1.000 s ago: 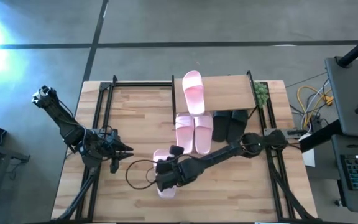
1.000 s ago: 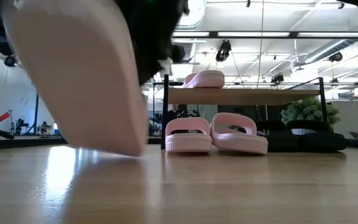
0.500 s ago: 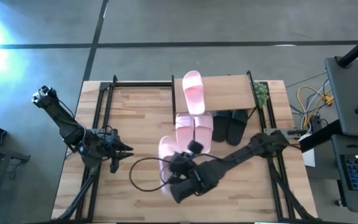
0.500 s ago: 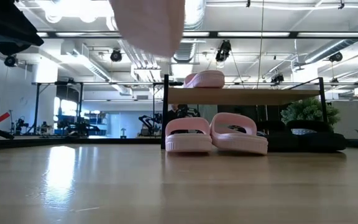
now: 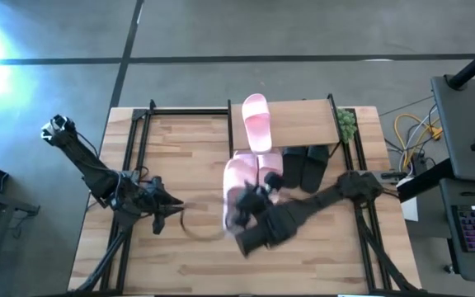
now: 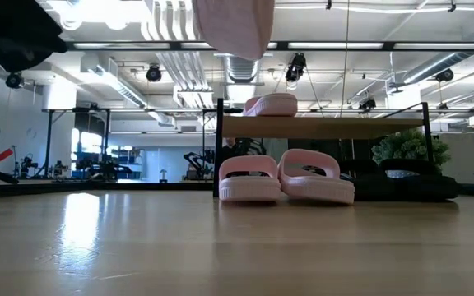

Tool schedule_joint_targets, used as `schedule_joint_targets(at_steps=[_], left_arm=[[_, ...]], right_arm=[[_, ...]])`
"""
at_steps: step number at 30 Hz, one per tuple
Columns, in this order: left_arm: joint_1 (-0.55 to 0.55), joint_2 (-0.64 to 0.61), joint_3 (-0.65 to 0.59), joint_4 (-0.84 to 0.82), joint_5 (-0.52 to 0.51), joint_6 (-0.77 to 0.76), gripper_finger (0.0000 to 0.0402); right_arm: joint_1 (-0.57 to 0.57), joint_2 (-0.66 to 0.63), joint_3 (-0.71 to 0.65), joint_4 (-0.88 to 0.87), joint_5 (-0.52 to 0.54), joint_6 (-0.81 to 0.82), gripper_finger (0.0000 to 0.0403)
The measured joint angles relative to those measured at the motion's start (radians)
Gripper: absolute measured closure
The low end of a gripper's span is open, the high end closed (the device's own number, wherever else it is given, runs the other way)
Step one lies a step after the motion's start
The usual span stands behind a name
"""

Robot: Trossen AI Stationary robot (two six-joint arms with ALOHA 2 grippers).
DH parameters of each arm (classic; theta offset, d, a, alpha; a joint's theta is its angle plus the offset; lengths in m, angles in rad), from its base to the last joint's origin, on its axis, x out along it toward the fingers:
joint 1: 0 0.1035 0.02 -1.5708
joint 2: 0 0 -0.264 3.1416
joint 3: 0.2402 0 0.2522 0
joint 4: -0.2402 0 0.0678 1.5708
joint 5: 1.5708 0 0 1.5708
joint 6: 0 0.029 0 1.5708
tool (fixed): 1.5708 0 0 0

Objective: Pick and place slides into the shelf
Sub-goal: Put the pink slipper on the shelf

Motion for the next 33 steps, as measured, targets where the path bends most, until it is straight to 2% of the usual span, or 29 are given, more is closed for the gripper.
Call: schedule_joint_targets(at_steps=[5, 10, 14, 17, 21, 27, 33], left_arm=[[0.039, -0.013, 0.0, 0.021, -0.002, -0.024, 0.0311], [0.055, -0.063, 0.0, 0.02, -0.002, -0.017, 0.0311], [0.055, -0.091, -0.005, 0.017, -0.002, 0.007, 0.0311], [0.055, -0.105, -0.02, 0.018, -0.009, 0.005, 0.0311], [0.064, -0.117, -0.058, 0.016, -0.028, -0.031, 0.0311], [0.095, -0.121, -0.072, 0.022, -0.049, -0.072, 0.0311], [0.146, -0.122, -0.072, 0.041, -0.066, -0.067, 0.0311]], right_arm=[[-0.131, -0.053, -0.002, -0.002, 0.005, 0.003, 0.039], [-0.26, -0.128, -0.006, -0.002, 0.007, -0.125, 0.039], [-0.348, -0.175, -0.009, -0.002, 0.012, -0.384, 0.039], [-0.402, -0.193, -0.011, -0.002, -0.039, -0.635, 0.039], [-0.474, -0.216, -0.026, 0.0, -0.075, -0.865, 0.039], [-0.613, -0.317, -0.15, -0.001, -0.083, -0.994, 0.039], [-0.75, -0.444, -0.372, 0.001, -0.198, -1.038, 0.039]])
